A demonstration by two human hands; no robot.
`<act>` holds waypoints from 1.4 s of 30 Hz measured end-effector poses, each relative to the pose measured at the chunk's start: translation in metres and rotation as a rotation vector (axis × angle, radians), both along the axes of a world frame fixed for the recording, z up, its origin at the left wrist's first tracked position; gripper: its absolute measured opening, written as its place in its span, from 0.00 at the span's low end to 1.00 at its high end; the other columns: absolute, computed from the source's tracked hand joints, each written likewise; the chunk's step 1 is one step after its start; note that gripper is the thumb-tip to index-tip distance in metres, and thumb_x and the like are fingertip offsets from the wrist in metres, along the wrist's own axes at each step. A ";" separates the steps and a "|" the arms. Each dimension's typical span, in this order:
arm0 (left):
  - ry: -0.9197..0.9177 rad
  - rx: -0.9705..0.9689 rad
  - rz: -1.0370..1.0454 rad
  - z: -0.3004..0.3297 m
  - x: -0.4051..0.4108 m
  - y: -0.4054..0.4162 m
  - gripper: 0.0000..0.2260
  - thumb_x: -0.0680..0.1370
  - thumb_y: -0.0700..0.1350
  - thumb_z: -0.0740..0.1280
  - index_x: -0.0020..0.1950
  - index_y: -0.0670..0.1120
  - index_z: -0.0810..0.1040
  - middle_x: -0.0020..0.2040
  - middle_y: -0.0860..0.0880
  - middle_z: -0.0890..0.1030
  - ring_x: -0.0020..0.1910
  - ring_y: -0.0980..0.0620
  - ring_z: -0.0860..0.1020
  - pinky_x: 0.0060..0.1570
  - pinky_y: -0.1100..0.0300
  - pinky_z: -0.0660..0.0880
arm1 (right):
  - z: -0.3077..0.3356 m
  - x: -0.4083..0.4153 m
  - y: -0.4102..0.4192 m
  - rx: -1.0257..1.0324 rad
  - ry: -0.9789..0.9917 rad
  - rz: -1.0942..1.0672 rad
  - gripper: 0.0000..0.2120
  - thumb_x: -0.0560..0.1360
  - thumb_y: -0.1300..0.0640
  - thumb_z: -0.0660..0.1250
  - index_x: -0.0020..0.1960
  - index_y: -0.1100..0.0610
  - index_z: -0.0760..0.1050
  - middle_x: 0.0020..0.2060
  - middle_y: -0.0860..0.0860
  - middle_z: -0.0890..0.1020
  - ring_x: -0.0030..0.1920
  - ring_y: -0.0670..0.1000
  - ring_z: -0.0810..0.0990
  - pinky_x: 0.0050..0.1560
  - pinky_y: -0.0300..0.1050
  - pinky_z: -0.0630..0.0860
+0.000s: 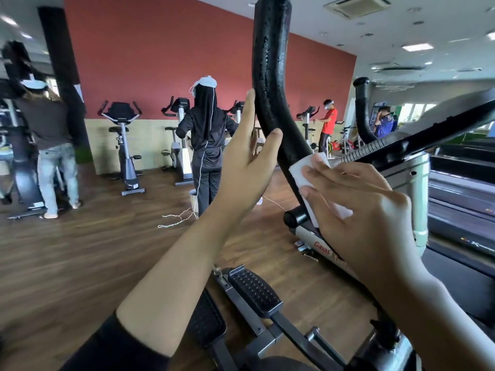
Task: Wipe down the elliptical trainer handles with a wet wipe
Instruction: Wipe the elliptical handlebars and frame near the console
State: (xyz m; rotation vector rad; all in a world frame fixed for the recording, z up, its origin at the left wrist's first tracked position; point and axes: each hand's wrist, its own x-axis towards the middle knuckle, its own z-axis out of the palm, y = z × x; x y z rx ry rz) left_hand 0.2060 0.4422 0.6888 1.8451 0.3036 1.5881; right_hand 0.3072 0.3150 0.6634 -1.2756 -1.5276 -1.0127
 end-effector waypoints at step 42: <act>0.043 0.229 -0.372 0.056 -0.013 0.079 0.26 0.80 0.41 0.58 0.78 0.49 0.58 0.48 0.63 0.73 0.35 0.61 0.68 0.39 0.67 0.68 | 0.043 -0.060 0.064 0.123 0.009 -0.448 0.11 0.73 0.59 0.67 0.52 0.60 0.83 0.47 0.52 0.85 0.46 0.54 0.80 0.48 0.33 0.72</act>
